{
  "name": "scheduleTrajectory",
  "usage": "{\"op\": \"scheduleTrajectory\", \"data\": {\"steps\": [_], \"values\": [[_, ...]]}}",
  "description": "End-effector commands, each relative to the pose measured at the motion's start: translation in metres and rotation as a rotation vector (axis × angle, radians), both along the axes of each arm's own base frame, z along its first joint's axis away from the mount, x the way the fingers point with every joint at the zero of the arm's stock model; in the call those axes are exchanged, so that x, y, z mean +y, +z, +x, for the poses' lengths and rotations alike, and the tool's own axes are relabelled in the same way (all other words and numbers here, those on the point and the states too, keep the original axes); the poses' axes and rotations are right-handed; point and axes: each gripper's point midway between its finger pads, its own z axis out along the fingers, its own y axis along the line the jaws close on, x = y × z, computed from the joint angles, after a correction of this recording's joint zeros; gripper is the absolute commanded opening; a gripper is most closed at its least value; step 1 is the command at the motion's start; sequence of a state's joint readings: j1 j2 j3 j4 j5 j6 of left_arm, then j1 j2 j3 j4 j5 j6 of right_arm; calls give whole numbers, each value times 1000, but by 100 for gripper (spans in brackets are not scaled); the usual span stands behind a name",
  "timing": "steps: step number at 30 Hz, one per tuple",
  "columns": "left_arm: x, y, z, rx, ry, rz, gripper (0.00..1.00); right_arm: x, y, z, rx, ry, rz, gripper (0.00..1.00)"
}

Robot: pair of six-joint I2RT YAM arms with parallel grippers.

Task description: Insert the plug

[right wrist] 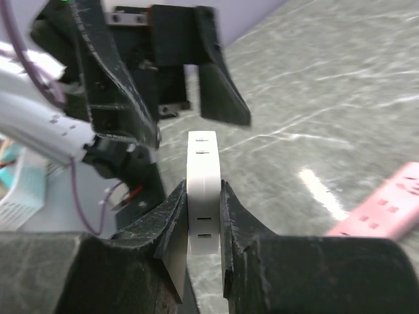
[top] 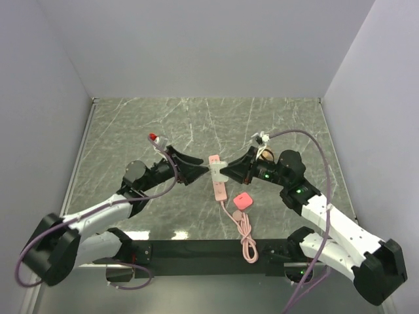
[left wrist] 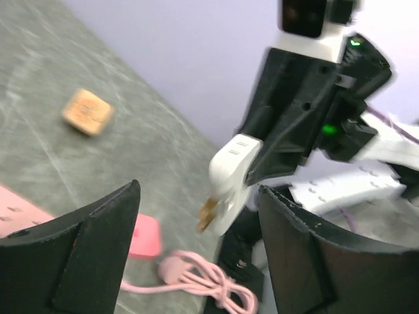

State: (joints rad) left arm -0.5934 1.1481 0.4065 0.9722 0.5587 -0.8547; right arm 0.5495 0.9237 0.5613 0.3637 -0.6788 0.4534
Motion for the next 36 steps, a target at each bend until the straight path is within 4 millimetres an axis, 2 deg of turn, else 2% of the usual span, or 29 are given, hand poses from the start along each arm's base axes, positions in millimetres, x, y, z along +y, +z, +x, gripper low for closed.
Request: {"op": "scheduleTrajectory", "data": {"steps": [1, 2, 6, 7, 9, 10, 12, 13, 14, 15, 16, 18, 21, 23, 24, 25, 30, 36], "values": [[20, 0, 27, -51, 214, 104, 79, -17, 34, 15, -108, -112, -23, 0], [26, -3, 34, -44, 271, 115, 87, -19, 36, 18, -112, -127, -36, 0], [49, -35, 53, 37, 435, 204, 88, -25, 44, 33, -91, -193, -122, 0], [54, -43, 56, 54, 460, 221, 88, -25, 35, 43, -60, -220, -161, 0], [61, -56, 57, 72, 490, 237, 87, -27, 32, 53, -22, -251, -220, 0], [63, -56, 56, 69, 498, 230, 87, -26, 20, 61, 14, -262, -258, 0], [67, -62, 56, 73, 517, 236, 87, -29, 14, 74, 56, -308, -310, 0], [72, -63, 60, 79, 545, 243, 87, -26, -2, 82, 97, -316, -353, 0], [75, -69, 62, 96, 565, 267, 87, -26, -9, 88, 116, -335, -382, 0], [79, -71, 64, 101, 584, 275, 87, -24, -11, 92, 129, -342, -402, 0], [81, -72, 65, 102, 593, 281, 87, -18, -29, 98, 168, -338, -442, 0], [85, -76, 66, 107, 604, 284, 87, -14, -48, 112, 217, -361, -514, 0], [88, -78, 65, 108, 608, 279, 87, -6, -65, 127, 254, -380, -590, 0], [90, -78, 65, 105, 615, 282, 87, -5, -72, 134, 262, -394, -641, 0], [91, -80, 65, 105, 618, 286, 87, -2, -68, 138, 252, -393, -665, 0], [93, -79, 66, 104, 624, 284, 87, -2, -79, 143, 267, -407, -705, 0], [95, -83, 66, 108, 619, 288, 87, -8, -92, 162, 287, -465, -842, 0], [95, -88, 68, 119, 607, 300, 87, -14, -108, 169, 342, -480, -958, 0]]}}
